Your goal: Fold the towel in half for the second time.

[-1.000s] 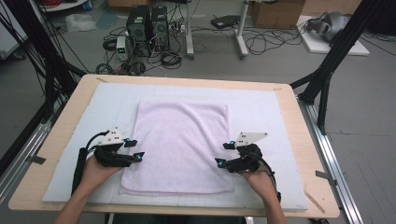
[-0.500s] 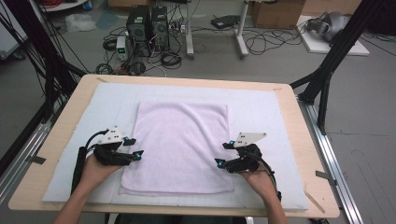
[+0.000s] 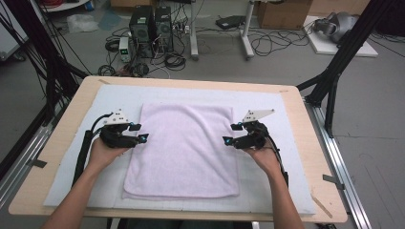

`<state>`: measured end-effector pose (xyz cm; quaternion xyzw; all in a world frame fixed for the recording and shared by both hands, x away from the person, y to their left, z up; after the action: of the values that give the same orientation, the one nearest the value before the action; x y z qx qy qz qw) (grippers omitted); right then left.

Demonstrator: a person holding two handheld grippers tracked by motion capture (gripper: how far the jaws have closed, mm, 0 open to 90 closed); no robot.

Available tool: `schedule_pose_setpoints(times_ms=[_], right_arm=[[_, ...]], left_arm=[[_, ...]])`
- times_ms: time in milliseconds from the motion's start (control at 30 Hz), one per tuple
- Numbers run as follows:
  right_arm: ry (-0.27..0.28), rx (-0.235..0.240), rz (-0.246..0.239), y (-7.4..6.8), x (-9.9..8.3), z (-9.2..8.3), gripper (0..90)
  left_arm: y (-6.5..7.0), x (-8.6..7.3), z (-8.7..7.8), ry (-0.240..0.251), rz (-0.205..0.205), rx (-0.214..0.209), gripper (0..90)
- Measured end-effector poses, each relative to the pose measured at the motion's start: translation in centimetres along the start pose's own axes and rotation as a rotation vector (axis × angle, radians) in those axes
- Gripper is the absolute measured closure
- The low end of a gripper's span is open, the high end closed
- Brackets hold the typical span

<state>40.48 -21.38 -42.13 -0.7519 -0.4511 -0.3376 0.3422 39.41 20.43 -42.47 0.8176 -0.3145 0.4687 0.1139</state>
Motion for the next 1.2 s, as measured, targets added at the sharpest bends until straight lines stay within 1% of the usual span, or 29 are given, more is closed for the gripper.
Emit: schedule_pose_setpoints(times_ms=[67, 100, 167, 200, 267, 300, 333, 400, 433, 467, 500, 533, 600, 733, 767, 833, 867, 900, 967, 1033, 1100, 1167, 1200], right_arm=[[-0.014, 0.004, 0.008, 0.9, 0.5, 0.2, 32.0], [-0.028, -0.001, 0.006, 1.3, 0.7, 0.3, 32.7], [-0.042, -0.013, 0.01, 2.1, 1.1, 0.3, 33.6], [-0.052, -0.023, 0.015, 2.6, 1.3, 0.3, 34.3], [-0.059, -0.038, 0.016, 3.5, 1.7, 0.3, 35.9], [-0.067, -0.047, 0.021, 3.9, 1.9, 0.3, 36.0], [-0.068, -0.06, 0.022, 4.3, 2.1, 0.3, 37.0], [-0.04, -0.079, 0.022, 4.9, 2.1, 0.3, 39.9], [-0.032, -0.099, 0.042, 5.3, 1.8, 0.4, 40.0], [-0.045, -0.109, 0.052, 5.7, 1.5, 0.6, 40.4], [-0.069, -0.125, 0.059, 6.0, 1.2, 0.9, 40.5], [-0.087, -0.132, 0.067, 6.3, 0.9, 1.2, 40.5], [-0.107, -0.131, 0.085, 6.7, 0.4, 1.7, 40.5], [-0.151, -0.156, 0.088, 7.1, -0.1, 2.6, 39.6], [-0.15, -0.155, 0.097, 7.2, -0.3, 2.7, 39.6], [-0.16, -0.158, 0.11, 7.3, -0.5, 2.9, 39.6], [-0.172, -0.162, 0.113, 7.4, -0.7, 3.0, 39.9], [-0.188, -0.16, 0.124, 7.5, -1.0, 3.1, 39.9], [-0.147, -0.157, 0.142, 7.6, -1.3, 3.1, 42.1], [-0.131, -0.166, 0.155, 7.6, -1.4, 3.0, 46.0], [-0.123, -0.166, 0.173, 7.5, -1.4, 2.9, 53.0], [-0.114, -0.161, 0.176, 7.5, -1.5, 2.9, 58.5], [-0.109, -0.151, 0.181, 7.4, -1.5, 2.9, 63.6]], left_arm=[[-0.5, 0.5, 0.4, -0.004, 0.013, -0.001, 48.5], [-0.9, 0.8, 0.6, -0.012, 0.013, -0.002, 49.3], [-1.7, 1.4, 0.9, -0.013, 0.012, 0.003, 50.4], [-2.2, 1.7, 1.1, -0.015, 0.002, 0.004, 50.9], [-3.2, 2.0, 1.5, -0.034, 0.004, 0.009, 51.4], [-3.6, 2.1, 1.7, -0.031, -0.005, 0.019, 51.6], [-4.0, 2.0, 1.9, -0.034, -0.02, 0.015, 52.1], [-4.6, 1.6, 2.6, -0.053, -0.032, 0.019, 53.1], [-4.9, 1.2, 2.9, -0.07, -0.04, 0.027, 54.1], [-5.1, 0.9, 3.2, -0.089, -0.051, 0.037, 54.3], [-5.3, 0.6, 3.5, -0.105, -0.063, 0.035, 54.5], [-5.4, 0.3, 3.8, -0.119, -0.066, 0.039, 54.7], [-5.4, -0.1, 4.3, -0.14, -0.057, 0.057, 54.7], [-5.3, -0.6, 5.3, -0.155, -0.079, 0.073, 54.5], [-5.3, -0.8, 5.5, -0.167, -0.078, 0.075, 54.4], [-5.3, -1.2, 6.0, -0.201, -0.075, 0.092, 54.4], [-5.3, -1.3, 6.0, -0.192, -0.092, 0.093, 53.8], [-5.3, -1.3, 6.0, -0.192, -0.099, 0.093, 54.5], [-5.2, -1.4, 6.0, -0.184, -0.103, 0.101, 55.8], [-5.2, -1.4, 5.9, -0.189, -0.11, 0.101, 60.2], [-5.1, -1.3, 5.9, -0.188, -0.111, 0.084, 67.1], [-5.0, -1.3, 6.0, -0.189, -0.119, 0.064, 73.3], [-5.0, -1.3, 5.9, -0.189, -0.121, 0.051, 76.7]])
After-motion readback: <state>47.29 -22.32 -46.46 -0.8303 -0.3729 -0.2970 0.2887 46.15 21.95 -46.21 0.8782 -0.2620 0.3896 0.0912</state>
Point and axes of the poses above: each handheld gripper's, and its own axes: z roughly forward along the jaws, x roughly out of its top, y roughly to its right, the point moved 3 cm from there along z, roughly forward along the jaws, and after that the axes turned 13 degrees about x, right-handed, at the moved point
